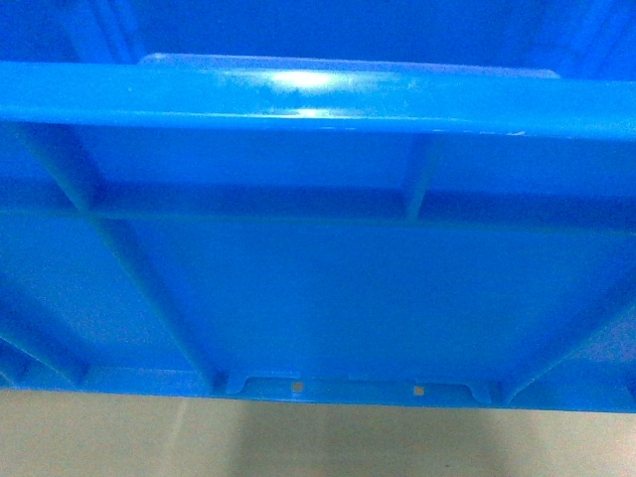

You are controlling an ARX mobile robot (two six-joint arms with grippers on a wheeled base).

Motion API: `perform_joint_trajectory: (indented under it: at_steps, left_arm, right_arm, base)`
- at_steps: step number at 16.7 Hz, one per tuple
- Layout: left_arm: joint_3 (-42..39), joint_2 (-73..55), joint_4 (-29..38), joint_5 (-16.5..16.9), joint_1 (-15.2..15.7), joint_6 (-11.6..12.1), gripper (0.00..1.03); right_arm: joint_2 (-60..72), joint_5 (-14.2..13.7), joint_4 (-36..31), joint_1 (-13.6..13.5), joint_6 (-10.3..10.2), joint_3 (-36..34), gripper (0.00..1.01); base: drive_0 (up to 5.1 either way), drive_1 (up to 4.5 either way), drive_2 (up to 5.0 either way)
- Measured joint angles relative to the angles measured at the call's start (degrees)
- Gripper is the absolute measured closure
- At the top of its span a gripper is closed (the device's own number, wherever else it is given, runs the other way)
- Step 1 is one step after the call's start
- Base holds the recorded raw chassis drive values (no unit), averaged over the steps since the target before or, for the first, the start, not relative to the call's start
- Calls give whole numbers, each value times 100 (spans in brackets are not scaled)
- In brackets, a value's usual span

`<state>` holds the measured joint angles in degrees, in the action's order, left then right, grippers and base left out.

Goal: Place box next to blue box on left shelf

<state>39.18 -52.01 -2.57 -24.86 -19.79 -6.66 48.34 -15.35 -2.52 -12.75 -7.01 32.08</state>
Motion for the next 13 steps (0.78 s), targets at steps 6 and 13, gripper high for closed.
perform_joint_trajectory:
  at_steps: [6,13]
  left_arm:
    - [0,-2,-2,0,0,0,94]
    - [0,-2,2,0,0,0,94]
  right_arm:
    - [0,-2,-2,0,0,0,91]
    - [0,-2,-9,0,0,0,91]
  base:
    - [0,0,0]
    - [0,0,0]
